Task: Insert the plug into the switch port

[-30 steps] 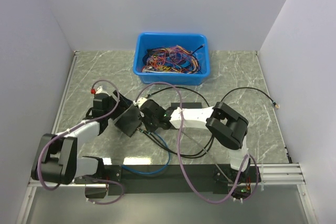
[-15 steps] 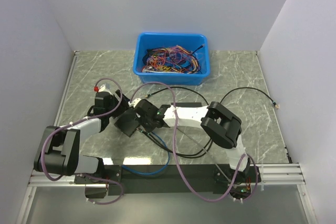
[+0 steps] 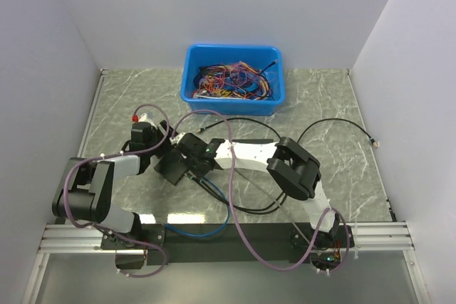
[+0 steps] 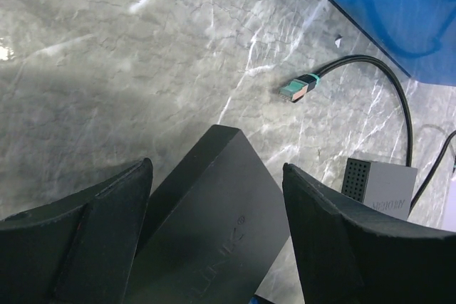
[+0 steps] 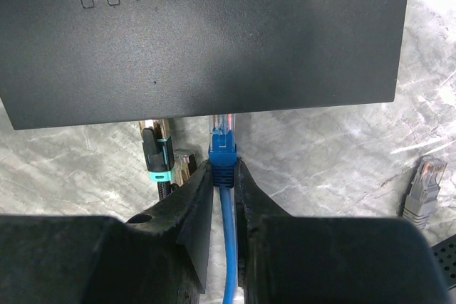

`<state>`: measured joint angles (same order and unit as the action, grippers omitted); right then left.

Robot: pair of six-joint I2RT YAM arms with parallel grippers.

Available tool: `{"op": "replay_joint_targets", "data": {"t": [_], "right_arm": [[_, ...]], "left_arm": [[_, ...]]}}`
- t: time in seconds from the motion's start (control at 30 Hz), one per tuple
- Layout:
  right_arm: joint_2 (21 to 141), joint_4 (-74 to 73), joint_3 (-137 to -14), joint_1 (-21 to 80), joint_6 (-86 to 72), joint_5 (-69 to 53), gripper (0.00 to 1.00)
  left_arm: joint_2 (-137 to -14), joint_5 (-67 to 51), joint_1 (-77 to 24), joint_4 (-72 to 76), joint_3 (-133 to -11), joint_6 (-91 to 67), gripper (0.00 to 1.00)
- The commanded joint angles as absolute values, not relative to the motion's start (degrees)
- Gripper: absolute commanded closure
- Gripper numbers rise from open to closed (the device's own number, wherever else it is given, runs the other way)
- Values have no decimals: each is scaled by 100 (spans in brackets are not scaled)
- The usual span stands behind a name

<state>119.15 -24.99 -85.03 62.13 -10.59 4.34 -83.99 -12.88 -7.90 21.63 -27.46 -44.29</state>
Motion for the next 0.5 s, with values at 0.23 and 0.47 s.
{"op": "replay_joint_targets", "data": {"t": [0.23,0.47], "right_arm": [[12252,-2979,-9272,6451,-1020,712,100],[12296,-3059,-9509,6460,-1055,940,100]], "left_arm": [[-8666,-1599,-756,2057,-2742,-4605,20],[-8605,-1740,-756,2109,-2505,-4711,21]]}}
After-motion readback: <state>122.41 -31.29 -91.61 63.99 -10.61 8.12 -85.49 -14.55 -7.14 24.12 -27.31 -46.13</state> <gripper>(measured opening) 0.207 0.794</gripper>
